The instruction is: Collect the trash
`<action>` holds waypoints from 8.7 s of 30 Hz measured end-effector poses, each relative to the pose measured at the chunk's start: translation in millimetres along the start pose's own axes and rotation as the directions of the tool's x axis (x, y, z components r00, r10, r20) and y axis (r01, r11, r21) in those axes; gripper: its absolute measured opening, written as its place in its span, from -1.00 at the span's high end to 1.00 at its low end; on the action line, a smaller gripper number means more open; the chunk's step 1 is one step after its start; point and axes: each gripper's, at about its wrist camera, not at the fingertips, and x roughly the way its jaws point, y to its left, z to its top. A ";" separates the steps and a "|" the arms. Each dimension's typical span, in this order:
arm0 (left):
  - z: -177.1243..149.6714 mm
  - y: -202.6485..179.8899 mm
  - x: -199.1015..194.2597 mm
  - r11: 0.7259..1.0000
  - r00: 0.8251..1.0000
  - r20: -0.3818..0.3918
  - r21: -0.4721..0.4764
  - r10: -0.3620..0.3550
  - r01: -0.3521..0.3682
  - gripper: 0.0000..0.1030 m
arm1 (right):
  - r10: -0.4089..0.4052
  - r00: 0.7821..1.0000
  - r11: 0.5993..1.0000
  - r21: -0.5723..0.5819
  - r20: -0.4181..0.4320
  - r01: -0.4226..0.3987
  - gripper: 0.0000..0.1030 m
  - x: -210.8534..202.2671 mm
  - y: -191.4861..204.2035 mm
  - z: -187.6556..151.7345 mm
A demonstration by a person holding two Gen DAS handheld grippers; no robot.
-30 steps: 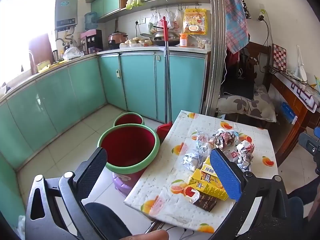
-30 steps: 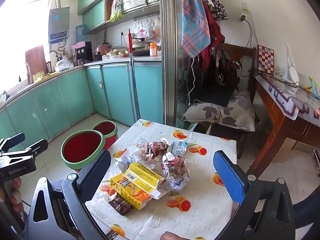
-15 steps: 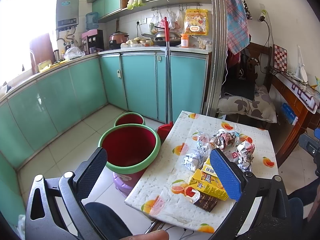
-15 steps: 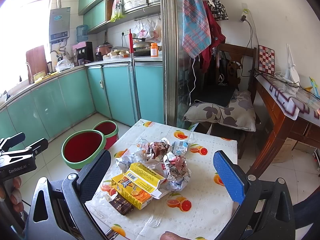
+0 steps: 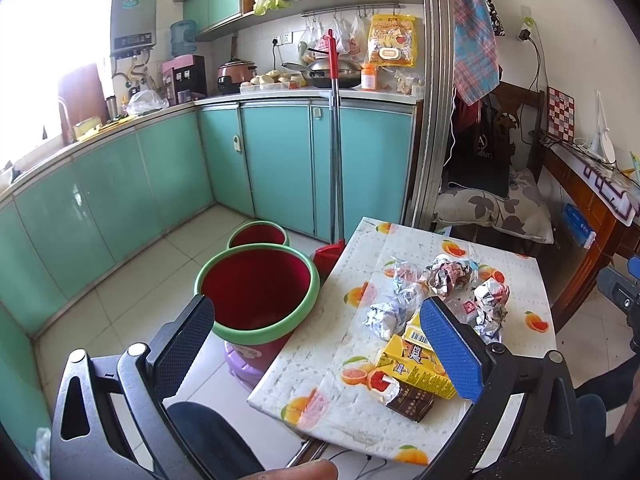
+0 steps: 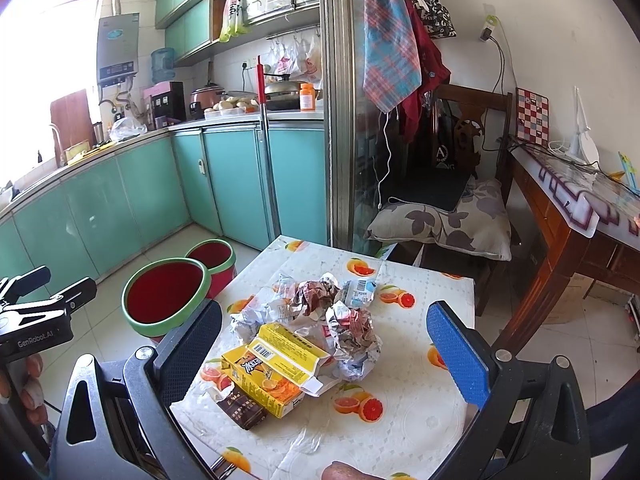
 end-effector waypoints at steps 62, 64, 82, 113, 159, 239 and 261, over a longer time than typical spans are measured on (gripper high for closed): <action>-5.2 -9.9 39.3 0.998 0.988 -0.141 0.001 -0.062 0.062 -1.00 | -0.021 0.998 1.000 0.007 -0.059 0.022 -1.00 26.2 -7.6 -18.3; -11.5 -19.4 53.9 0.996 0.978 -0.191 0.011 -0.085 0.089 -1.00 | -0.032 0.996 0.999 0.015 -0.083 0.034 -1.00 34.1 -14.3 -24.2; -51.2 -153.8 181.3 0.868 0.811 -0.509 0.216 -0.290 0.446 -0.98 | -0.136 0.972 0.984 0.091 -0.192 0.156 -1.00 86.5 -83.2 -49.4; -74.8 -100.0 181.0 0.957 0.698 -0.664 -0.103 -0.269 0.272 -1.00 | -0.122 0.963 0.979 0.132 -0.239 0.157 -1.00 115.6 -97.0 -71.6; -105.4 -29.6 135.4 0.952 0.838 -0.543 -0.283 -0.059 -0.117 0.51 | 0.208 0.937 0.903 -0.312 -0.280 -0.294 -1.00 134.8 29.1 -90.0; 20.9 143.2 245.7 0.989 0.958 -0.284 -0.133 0.019 -0.060 -0.99 | 0.243 0.917 0.879 -0.328 -0.315 -0.345 -0.17 269.6 207.8 30.3; 1.4 230.7 174.5 0.944 0.961 -0.236 -0.261 0.142 -0.204 -0.99 | 0.309 0.861 0.815 -0.355 -0.404 -0.459 -0.23 394.1 386.5 19.2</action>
